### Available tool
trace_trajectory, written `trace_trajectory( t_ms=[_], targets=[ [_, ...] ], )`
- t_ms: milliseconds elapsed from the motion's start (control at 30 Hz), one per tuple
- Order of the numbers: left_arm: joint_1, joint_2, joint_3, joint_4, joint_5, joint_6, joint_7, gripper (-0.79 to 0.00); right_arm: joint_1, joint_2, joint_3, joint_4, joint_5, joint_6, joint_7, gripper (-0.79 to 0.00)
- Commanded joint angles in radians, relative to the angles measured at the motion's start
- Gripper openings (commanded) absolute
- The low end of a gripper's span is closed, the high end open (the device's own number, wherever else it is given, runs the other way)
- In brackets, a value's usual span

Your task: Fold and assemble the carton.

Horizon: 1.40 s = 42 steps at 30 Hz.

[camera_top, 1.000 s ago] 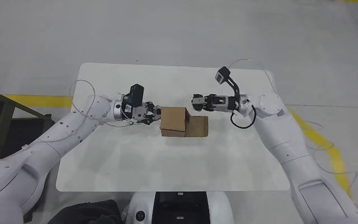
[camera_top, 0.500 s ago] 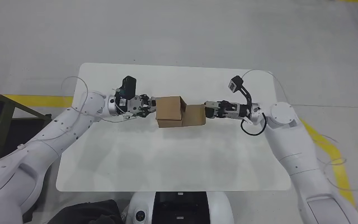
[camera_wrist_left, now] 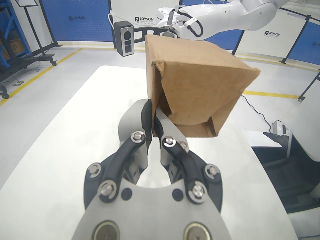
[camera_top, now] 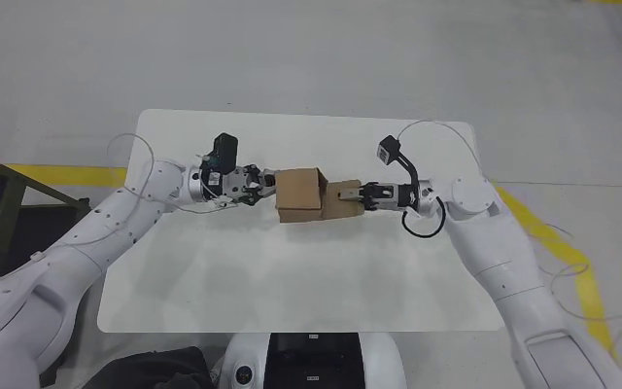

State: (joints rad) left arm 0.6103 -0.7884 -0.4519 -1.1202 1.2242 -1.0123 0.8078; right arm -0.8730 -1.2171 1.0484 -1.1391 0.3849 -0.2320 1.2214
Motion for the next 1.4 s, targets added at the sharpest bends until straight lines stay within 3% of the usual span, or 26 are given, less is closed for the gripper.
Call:
trace_trajectory(
  t_ms=[0, 767, 1367],
  targets=[
    [0.004, 0.002, -0.002, 0.001, -0.008, 0.0, 0.0, 0.0, -0.007, 0.004, 0.016, -0.001, 0.009, -0.009, 0.0, -0.785],
    [0.044, 0.029, -0.017, -0.029, -0.059, 0.0, 0.0, 0.0, 0.008, 0.008, 0.031, -0.006, 0.057, -0.011, -0.023, -0.785],
    [0.074, 0.035, -0.086, -0.015, -0.16, 0.0, 0.0, 0.0, 0.043, -0.007, 0.0, 0.075, 0.114, -0.013, -0.022, -0.785]
  ],
)
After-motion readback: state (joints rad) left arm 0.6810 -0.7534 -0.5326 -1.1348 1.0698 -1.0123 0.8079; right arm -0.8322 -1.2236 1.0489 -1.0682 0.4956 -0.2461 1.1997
